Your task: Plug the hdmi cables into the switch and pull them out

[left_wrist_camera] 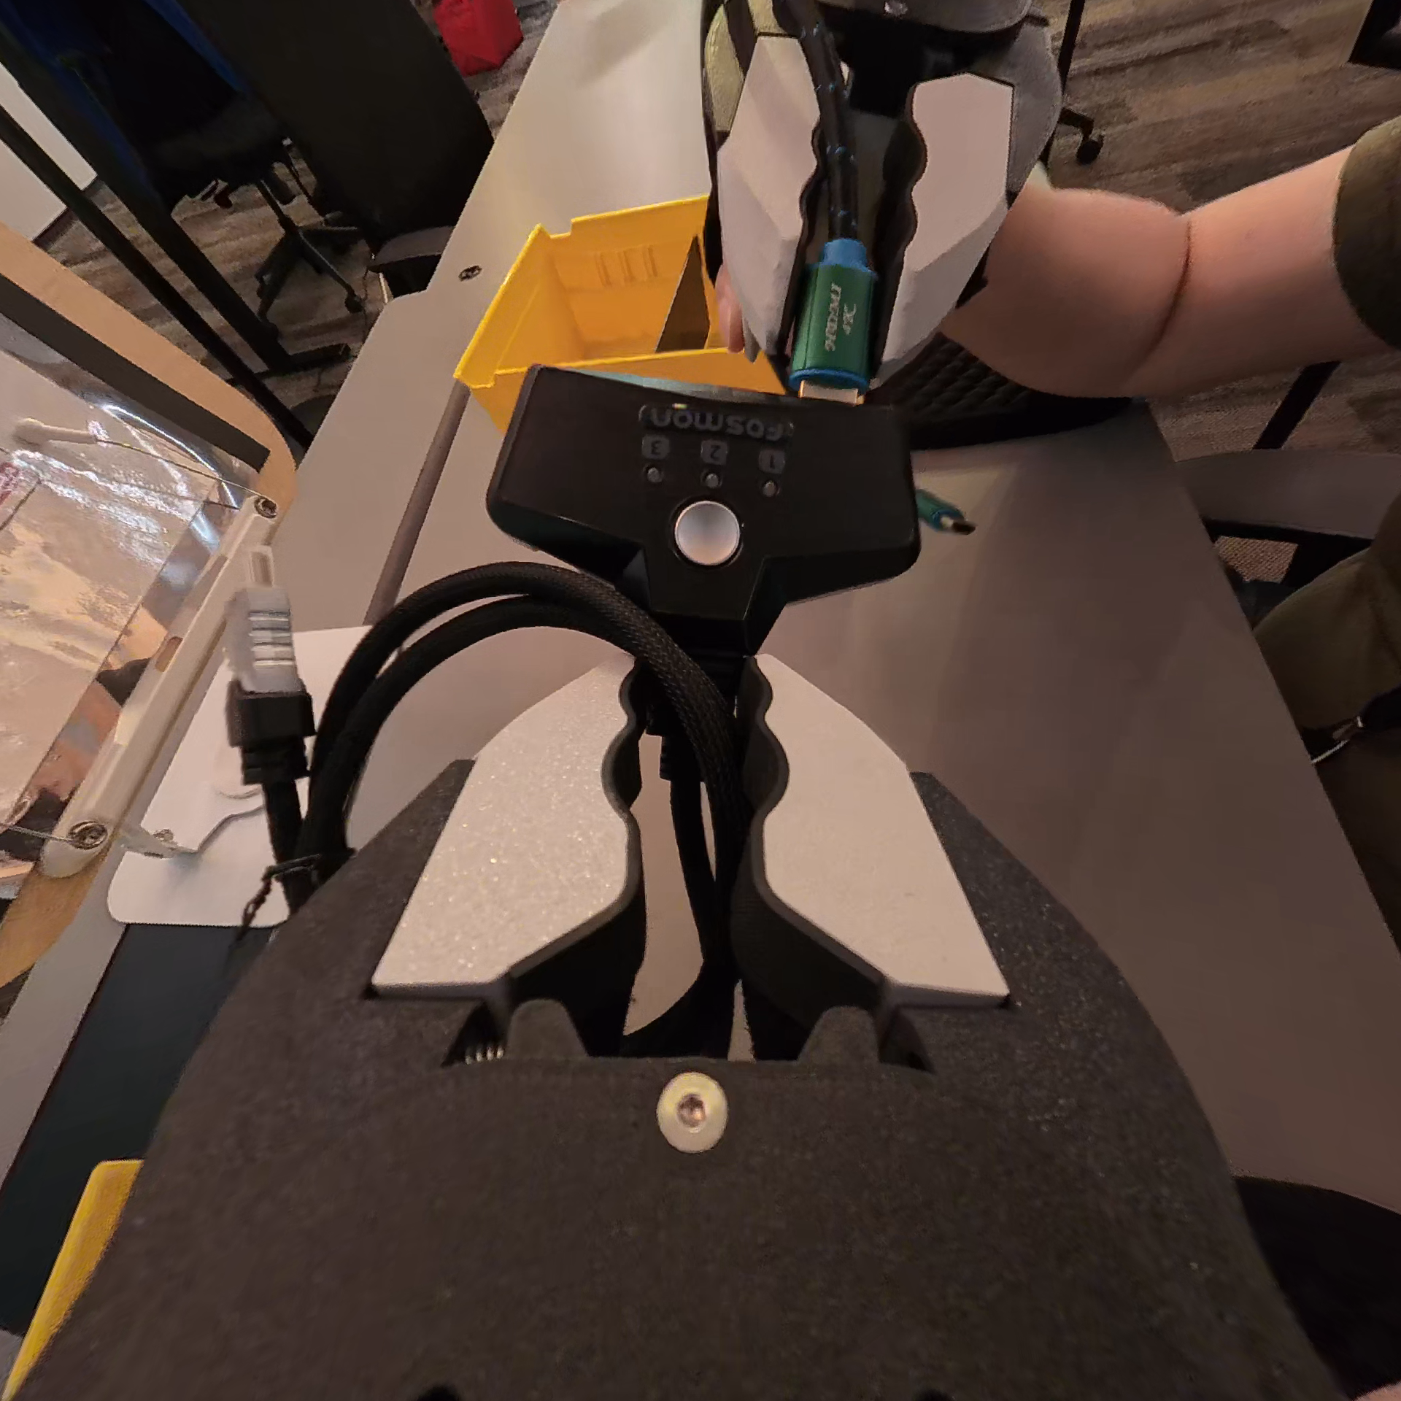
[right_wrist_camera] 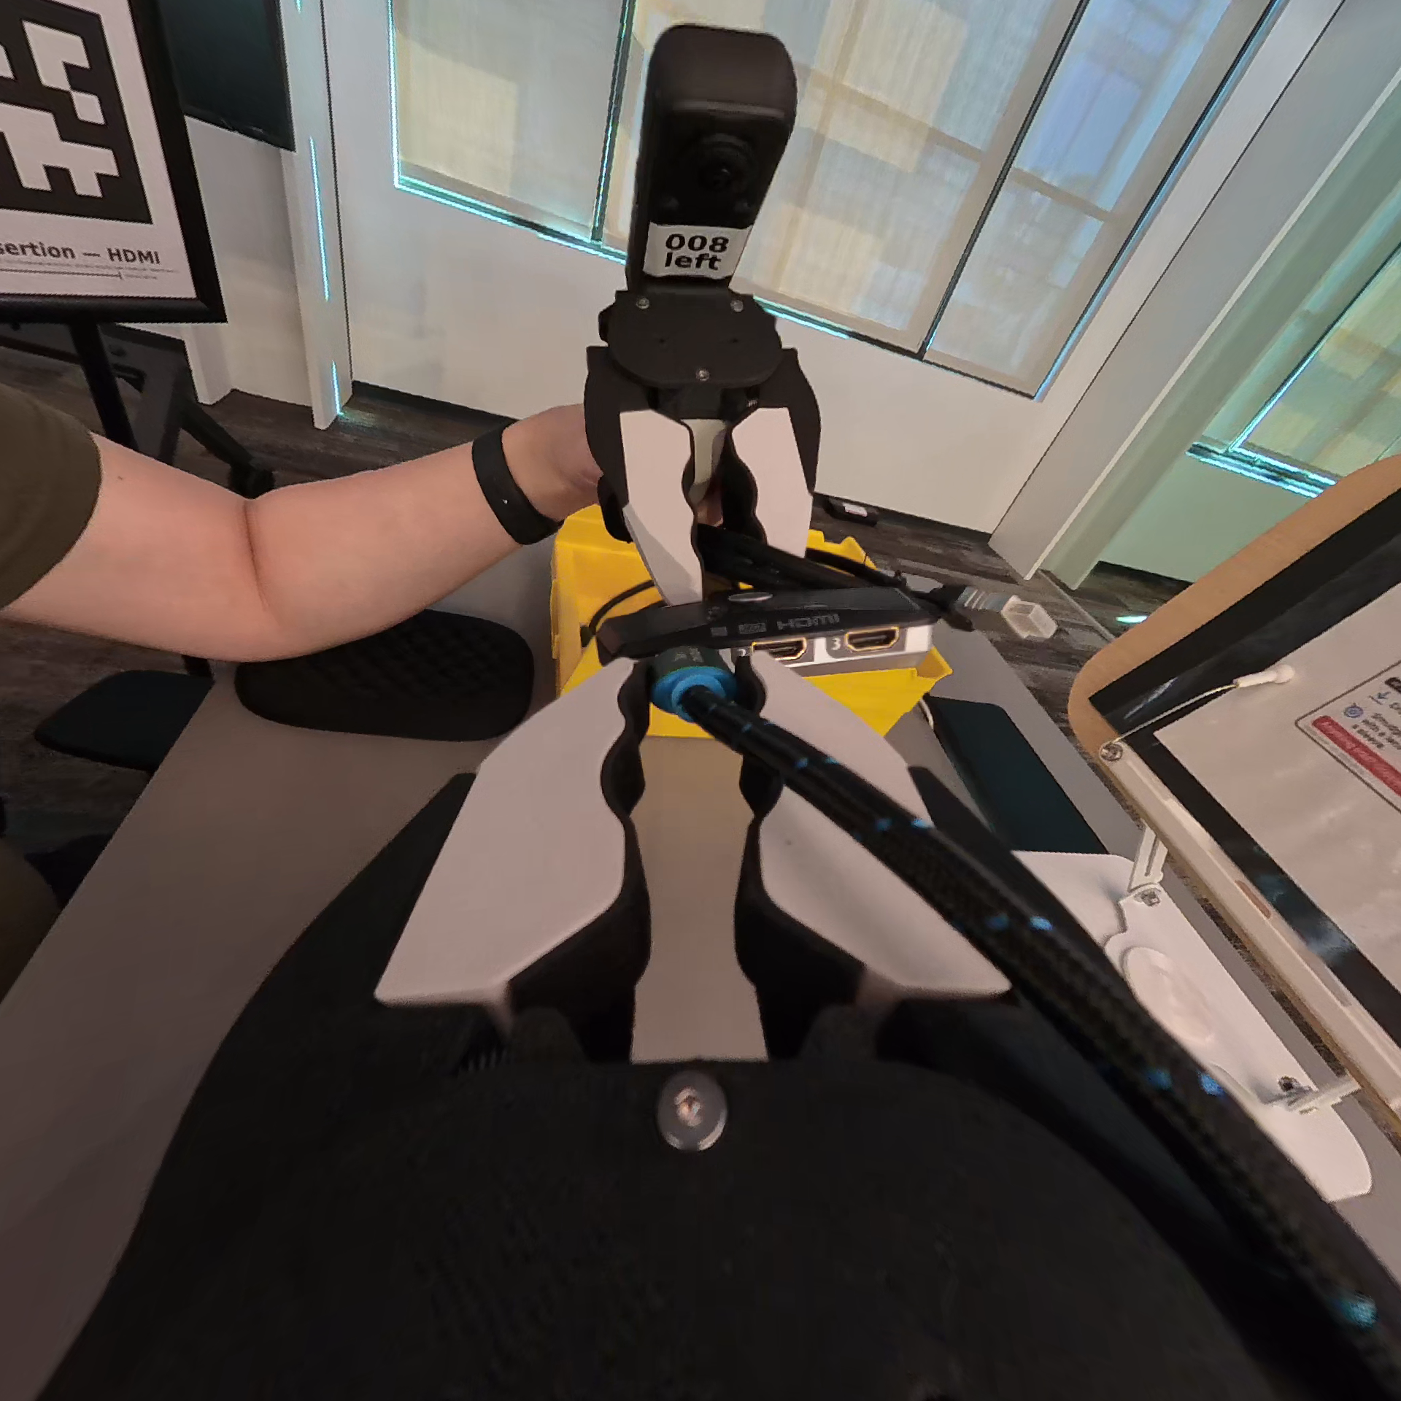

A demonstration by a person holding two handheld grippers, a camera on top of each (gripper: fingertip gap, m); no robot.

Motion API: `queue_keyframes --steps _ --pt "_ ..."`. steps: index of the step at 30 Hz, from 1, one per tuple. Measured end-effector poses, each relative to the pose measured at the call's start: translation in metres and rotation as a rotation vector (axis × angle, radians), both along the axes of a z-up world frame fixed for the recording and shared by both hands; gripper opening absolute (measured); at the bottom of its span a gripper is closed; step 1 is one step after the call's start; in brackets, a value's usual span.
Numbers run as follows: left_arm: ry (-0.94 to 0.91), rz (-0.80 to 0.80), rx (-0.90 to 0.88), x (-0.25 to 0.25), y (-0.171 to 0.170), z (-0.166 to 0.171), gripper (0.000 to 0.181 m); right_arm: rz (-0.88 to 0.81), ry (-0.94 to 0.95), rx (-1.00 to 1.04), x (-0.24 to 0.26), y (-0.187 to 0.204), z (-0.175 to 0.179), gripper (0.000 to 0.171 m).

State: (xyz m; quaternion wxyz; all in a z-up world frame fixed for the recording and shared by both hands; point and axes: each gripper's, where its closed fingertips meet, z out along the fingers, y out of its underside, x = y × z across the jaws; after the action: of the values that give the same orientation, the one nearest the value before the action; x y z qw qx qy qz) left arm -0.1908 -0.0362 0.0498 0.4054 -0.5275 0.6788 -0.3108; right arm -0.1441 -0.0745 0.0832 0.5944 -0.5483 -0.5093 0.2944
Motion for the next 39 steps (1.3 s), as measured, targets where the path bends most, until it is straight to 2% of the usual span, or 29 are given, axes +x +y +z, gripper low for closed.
queue_keyframes --steps 22,28,33,39 --pt "-0.039 0.016 -0.061 0.002 0.007 -0.001 0.022 -0.016 0.019 0.062 -0.004 0.005 -0.004 0.023" --pt "-0.005 0.031 -0.025 0.003 0.009 -0.006 0.022 -0.006 0.009 0.042 -0.001 0.007 -0.008 0.023" --pt "-0.033 -0.018 0.015 0.009 -0.010 0.009 0.022 0.091 0.024 0.061 0.010 -0.006 0.004 0.023" --pt "-0.080 -0.040 -0.009 0.013 -0.017 0.017 0.022 0.112 0.047 0.164 0.013 -0.015 0.010 0.024"
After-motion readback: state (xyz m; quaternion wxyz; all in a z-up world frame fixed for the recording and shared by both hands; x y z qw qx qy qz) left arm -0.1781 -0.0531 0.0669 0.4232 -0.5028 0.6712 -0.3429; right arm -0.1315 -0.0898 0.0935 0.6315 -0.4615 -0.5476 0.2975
